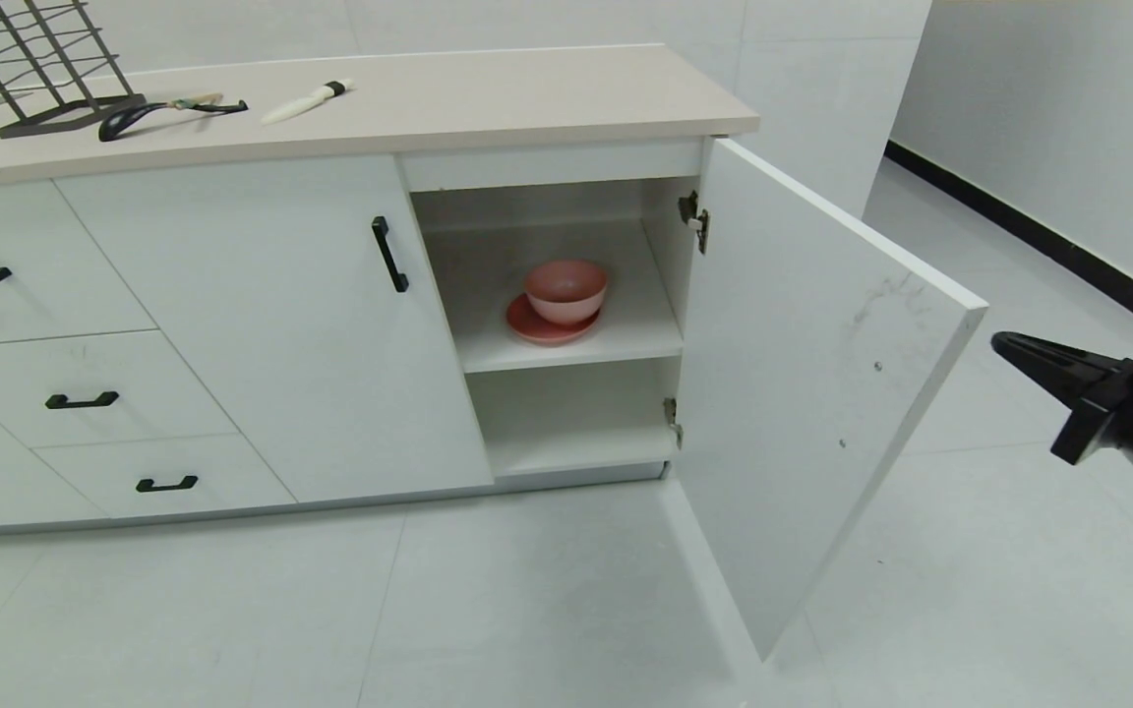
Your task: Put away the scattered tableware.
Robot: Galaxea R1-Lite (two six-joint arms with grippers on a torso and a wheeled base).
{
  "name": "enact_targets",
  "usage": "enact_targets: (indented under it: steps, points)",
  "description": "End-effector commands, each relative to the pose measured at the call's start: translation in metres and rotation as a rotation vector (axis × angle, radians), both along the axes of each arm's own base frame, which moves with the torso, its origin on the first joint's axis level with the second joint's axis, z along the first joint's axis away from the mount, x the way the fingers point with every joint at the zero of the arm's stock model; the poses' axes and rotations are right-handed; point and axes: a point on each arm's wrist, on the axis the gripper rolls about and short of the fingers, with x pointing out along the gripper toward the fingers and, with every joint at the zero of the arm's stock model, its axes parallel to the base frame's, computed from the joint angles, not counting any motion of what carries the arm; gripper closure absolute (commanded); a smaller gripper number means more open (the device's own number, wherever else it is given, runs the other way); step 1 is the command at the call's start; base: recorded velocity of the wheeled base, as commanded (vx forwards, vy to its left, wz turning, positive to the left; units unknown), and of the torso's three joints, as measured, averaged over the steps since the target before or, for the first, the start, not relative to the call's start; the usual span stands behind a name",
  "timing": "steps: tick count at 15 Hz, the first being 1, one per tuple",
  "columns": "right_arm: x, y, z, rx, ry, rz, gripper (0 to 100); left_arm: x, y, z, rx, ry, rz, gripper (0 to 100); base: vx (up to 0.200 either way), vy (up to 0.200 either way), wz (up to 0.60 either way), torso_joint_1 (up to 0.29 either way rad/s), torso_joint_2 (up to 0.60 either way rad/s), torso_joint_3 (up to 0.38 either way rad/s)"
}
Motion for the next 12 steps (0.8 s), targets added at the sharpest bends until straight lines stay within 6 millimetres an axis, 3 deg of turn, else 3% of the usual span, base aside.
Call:
enact_targets:
  steps: [1,5,8,12]
  points:
    - [0.031,0.009,-0.012,-0.01,0.041,0.038,100,0.0,0.0,0.0,0.001,0.001,-0.003,0,0.0,0.0,0.0,0.0,0.0,0.0]
    - [0.048,0.021,-0.007,-0.013,0.006,0.085,100,0.0,-0.001,0.0,0.009,0.0,-0.026,0,0.0,0.0,0.0,0.0,0.0,0.0]
    - [0.044,0.043,-0.006,-0.015,-0.01,0.173,100,0.0,-0.001,0.0,0.006,0.001,-0.028,0,0.0,0.0,0.0,0.0,0.0,0.0]
    - [0.039,0.054,-0.006,-0.015,-0.01,0.215,100,0.0,-0.001,0.0,0.005,0.001,-0.028,0,0.0,0.0,0.0,0.0,0.0,0.0]
